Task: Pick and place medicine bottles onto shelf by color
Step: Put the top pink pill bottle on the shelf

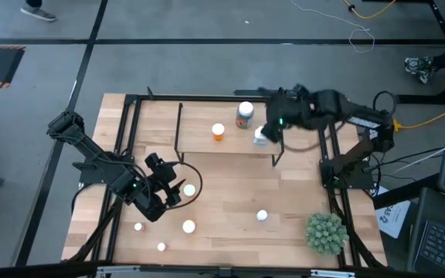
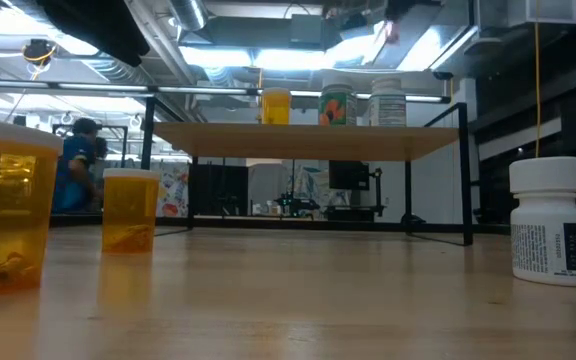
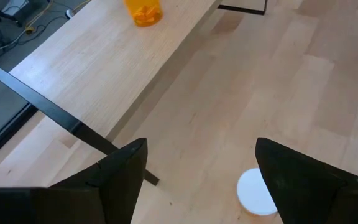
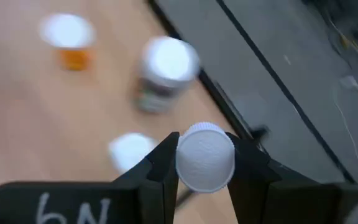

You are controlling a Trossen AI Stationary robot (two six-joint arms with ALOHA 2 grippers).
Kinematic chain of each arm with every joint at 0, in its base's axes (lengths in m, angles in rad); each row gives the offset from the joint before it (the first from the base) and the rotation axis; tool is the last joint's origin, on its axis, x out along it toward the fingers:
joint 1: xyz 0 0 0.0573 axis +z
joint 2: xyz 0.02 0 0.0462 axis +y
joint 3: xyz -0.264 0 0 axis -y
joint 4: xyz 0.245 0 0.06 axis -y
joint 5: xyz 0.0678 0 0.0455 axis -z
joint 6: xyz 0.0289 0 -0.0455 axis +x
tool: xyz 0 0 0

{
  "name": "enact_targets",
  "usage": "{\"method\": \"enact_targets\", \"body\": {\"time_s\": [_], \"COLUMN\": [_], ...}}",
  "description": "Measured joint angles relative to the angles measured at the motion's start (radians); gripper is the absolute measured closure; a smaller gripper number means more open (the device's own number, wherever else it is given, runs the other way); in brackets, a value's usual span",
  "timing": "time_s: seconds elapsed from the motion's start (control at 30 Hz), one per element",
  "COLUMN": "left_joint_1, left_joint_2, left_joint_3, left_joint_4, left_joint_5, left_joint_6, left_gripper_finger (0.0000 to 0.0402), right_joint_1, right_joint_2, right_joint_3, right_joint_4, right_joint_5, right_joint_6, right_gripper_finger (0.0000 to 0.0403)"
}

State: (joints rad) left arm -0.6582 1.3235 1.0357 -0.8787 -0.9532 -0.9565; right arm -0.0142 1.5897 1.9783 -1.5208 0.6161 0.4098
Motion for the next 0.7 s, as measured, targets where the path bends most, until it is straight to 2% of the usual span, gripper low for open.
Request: {"method": "enact_targets", "body": {"time_s": [0.17,0.4,0.57,0.7], "left_joint_1": [0.0,0.0,0.0,0.0], "left_joint_2": [0.0,0.0,0.0,0.0], "left_joint_3": [0.0,0.0,0.0,0.0], "left_joint_4": [0.0,0.0,0.0,0.001], "left_joint_5": [-0.006,-0.006,-0.006,-0.007], "left_joint_6": [0.0,0.0,0.0,-0.001], "left_gripper_finger": [0.0106,0.0106,0.0106,0.0106], "right_joint_1": [-0.169,-0.353,-0.428,-0.463], "right_joint_2": [0.0,0.002,0.002,0.002], "right_joint_3": [-0.039,-0.194,-0.321,-0.4], "right_joint_4": [0.019,0.278,0.384,0.401], "right_joint_5": [-0.115,-0.365,-0.433,-0.452], "right_joint_6": [-0.065,-0.232,-0.263,-0.263], "right_gripper_finger": [0.0293,0.0293,0.0293,0.0293]}}
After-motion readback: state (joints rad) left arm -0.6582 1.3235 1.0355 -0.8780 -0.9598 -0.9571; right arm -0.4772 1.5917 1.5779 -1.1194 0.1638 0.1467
